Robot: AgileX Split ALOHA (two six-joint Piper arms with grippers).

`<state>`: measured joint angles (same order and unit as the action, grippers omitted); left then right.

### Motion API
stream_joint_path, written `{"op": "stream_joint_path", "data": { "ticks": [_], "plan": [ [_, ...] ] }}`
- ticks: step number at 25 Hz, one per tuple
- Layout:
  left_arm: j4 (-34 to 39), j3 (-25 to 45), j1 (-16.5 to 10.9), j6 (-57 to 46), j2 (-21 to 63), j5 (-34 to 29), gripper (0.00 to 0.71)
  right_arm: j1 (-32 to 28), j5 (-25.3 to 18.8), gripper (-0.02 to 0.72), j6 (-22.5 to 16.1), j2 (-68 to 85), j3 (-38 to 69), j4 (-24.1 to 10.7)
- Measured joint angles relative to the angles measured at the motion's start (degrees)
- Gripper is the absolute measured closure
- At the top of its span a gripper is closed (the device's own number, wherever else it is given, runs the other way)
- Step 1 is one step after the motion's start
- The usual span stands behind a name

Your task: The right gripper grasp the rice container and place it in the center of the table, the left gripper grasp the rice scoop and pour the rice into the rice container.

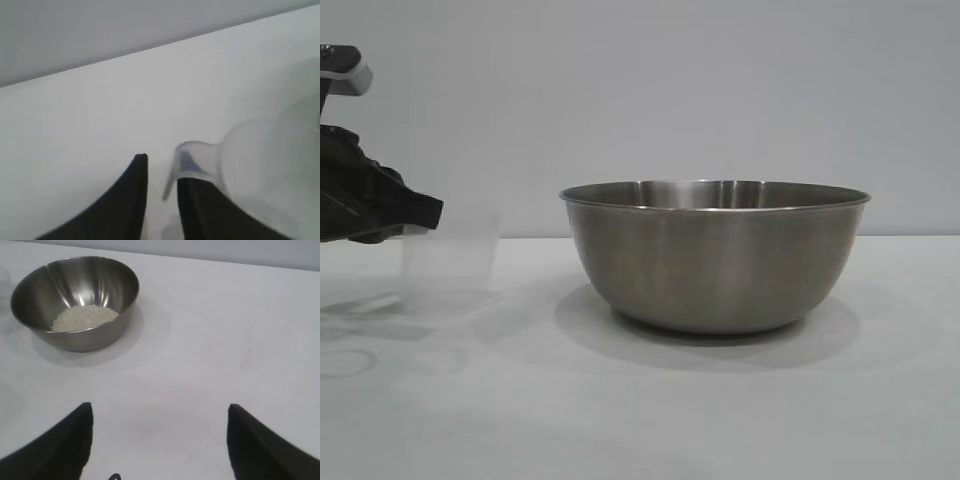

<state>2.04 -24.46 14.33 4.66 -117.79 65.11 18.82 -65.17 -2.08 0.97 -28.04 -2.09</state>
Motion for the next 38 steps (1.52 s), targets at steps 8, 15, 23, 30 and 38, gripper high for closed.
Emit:
{"op": "stream_joint_path", "data": {
  "ticks": [8, 15, 23, 30, 38],
  "plan": [
    [-4.2, 5.0, 0.0, 0.0, 8.5, 0.0, 0.411, 0.0, 0.0, 0.195, 0.0, 0.0, 0.0, 0.0],
    [-10.7, 5.3, 0.0, 1.5, 20.7, 0.0, 0.460, 0.0, 0.0, 0.195, 0.0, 0.0, 0.0, 0.0],
    [-12.6, 4.4, -2.6, 2.1, 32.3, -13.6, 0.460, 0.0, 0.0, 0.195, 0.0, 0.0, 0.0, 0.0],
    [4.9, 4.0, -17.3, -14.7, 39.1, -19.4, 0.460, 0.0, 0.0, 0.195, 0.0, 0.0, 0.0, 0.0],
    [15.9, 4.0, -21.9, -16.6, 51.4, -27.4, 0.460, 0.0, 0.0, 0.195, 0.0, 0.0, 0.0, 0.0]
  ]
}}
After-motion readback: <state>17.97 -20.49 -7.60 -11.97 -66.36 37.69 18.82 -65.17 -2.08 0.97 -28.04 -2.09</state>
